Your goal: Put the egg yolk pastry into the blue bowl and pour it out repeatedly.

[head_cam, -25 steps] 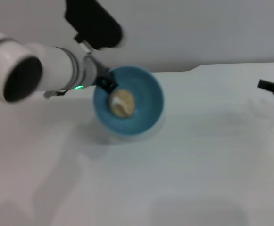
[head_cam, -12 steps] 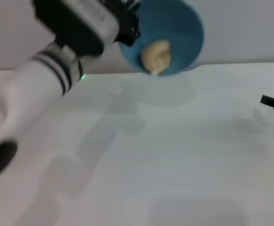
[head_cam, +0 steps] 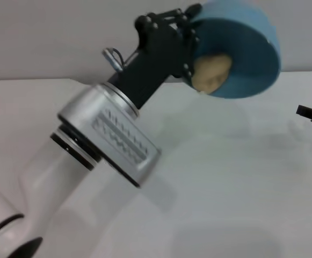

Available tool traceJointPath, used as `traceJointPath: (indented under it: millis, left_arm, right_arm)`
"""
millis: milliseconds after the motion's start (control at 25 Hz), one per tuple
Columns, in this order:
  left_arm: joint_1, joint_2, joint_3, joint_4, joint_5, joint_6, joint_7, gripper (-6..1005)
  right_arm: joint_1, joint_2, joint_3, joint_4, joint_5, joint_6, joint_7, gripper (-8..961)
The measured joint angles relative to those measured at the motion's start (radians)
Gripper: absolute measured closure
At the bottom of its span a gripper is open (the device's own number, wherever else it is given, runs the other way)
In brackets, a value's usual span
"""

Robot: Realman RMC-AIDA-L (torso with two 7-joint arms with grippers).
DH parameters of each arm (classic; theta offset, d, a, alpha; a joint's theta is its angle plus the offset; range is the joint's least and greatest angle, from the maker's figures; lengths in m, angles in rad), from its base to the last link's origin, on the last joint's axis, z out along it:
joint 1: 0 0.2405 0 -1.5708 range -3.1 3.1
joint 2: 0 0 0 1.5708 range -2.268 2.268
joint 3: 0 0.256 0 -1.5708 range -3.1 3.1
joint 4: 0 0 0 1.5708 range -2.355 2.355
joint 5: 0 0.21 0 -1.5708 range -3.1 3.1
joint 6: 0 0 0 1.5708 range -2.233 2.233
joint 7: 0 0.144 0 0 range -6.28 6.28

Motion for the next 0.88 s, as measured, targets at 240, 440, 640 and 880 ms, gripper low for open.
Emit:
traceJointPath:
  millis: [240, 440, 640, 880]
  left_arm:
    - [-0.06, -0.001, 0.134, -0.067, -0.232, 0.158, 0.186, 972]
    - [-0.087, -0.003, 0.172, -0.08, -0.315, 0.173, 0.375, 972]
    - [-0.103, -0.003, 0.188, -0.107, -0.329, 0.217, 0.628, 972]
    - [-0.11, -0.003, 0.224, -0.114, -0.385, 0.334, 0.748, 971]
  right_arm:
    - [-0.004, 0.0, 0.0, 0.001, 0.0, 0.0, 0.0, 568]
    - [-0.007, 0.001, 0.0, 0.003, 0.019, 0.0, -0.001, 568]
    - [-0.011, 0.001, 0.0, 0.005, 0.036, 0.0, -0.001, 569]
    - [-0.014, 0.001, -0.001, 0.013, 0.037, 0.0, -0.001, 570]
